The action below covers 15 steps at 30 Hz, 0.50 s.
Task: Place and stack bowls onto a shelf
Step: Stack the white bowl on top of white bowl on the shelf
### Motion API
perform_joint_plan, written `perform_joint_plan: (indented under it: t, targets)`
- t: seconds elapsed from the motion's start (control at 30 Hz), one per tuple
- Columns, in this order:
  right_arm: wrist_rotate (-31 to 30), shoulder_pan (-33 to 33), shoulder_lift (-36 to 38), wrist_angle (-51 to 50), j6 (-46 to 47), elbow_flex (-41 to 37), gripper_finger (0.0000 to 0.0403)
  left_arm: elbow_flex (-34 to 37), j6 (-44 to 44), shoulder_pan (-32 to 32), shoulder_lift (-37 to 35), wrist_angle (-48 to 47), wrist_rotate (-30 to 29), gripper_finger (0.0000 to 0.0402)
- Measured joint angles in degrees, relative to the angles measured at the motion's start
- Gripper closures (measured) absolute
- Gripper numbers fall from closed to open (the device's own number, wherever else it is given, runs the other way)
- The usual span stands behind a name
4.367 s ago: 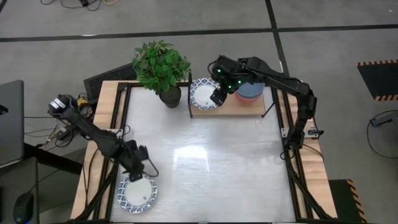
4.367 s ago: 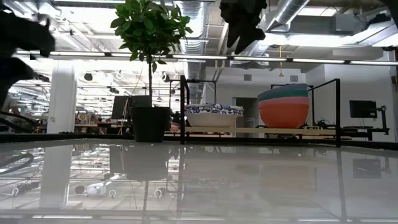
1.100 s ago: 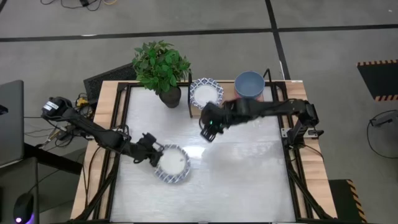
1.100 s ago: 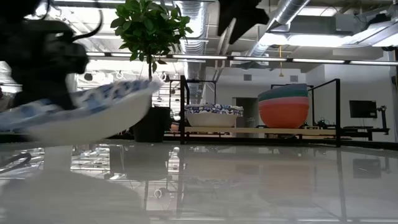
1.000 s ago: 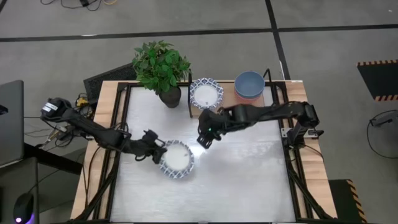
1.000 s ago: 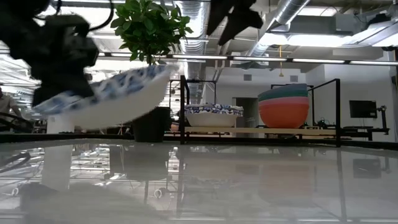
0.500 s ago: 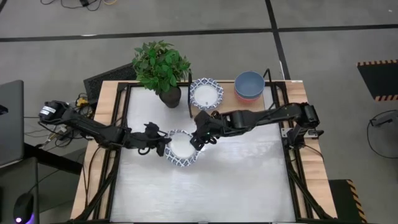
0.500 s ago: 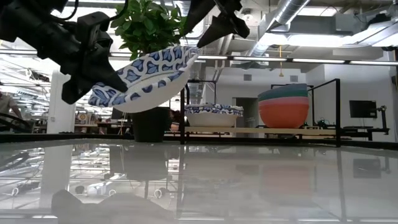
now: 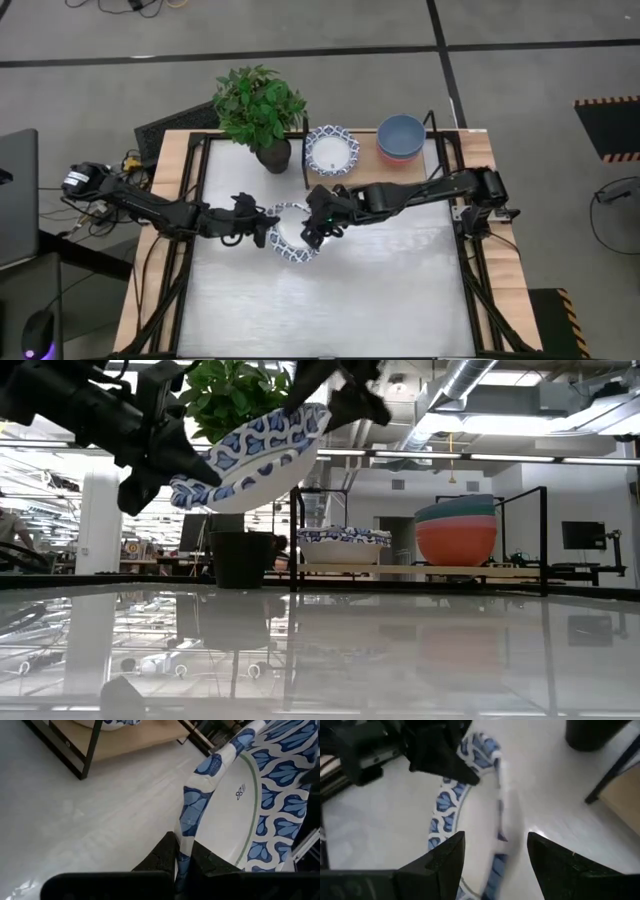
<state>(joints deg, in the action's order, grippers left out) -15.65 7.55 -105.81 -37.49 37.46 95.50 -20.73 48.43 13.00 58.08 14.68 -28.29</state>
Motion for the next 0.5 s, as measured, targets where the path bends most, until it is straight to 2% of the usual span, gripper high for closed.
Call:
perform_joint_plan:
  t: [0.1,0.17,0.27,0.43,0.5]
  targets:
    - [0.45,-0.02,-0.18,-1.41,0.06,-0.45,0.017,0.0,0.01,-0.04,0.0,-0.29,0.0,0.0401]
    - [0.43,-0.02,-0.27,0.72,0.35,-0.06,0.0189,0.0,0.07,-0.04,0.0,-0.89,0.11,0.0401]
    - [0.43,-0.04,-0.29,-0.47,1.04,-0.21,0.0246,0.0,0.08,-0.04,0.0,-1.12,-0.02,0.0401]
    - [-1.54,-0.31,-0.4,-1.78,0.94,-0.23,0.0376,0.0,0.15,-0.02,0.0,-1.53,-0.65,0.0401]
    - [-2.5,-0.37,-0.4,-1.78,0.67,-0.23,0.0383,0.0,0.1,-0.04,0.02,-1.68,-1.01,0.0401]
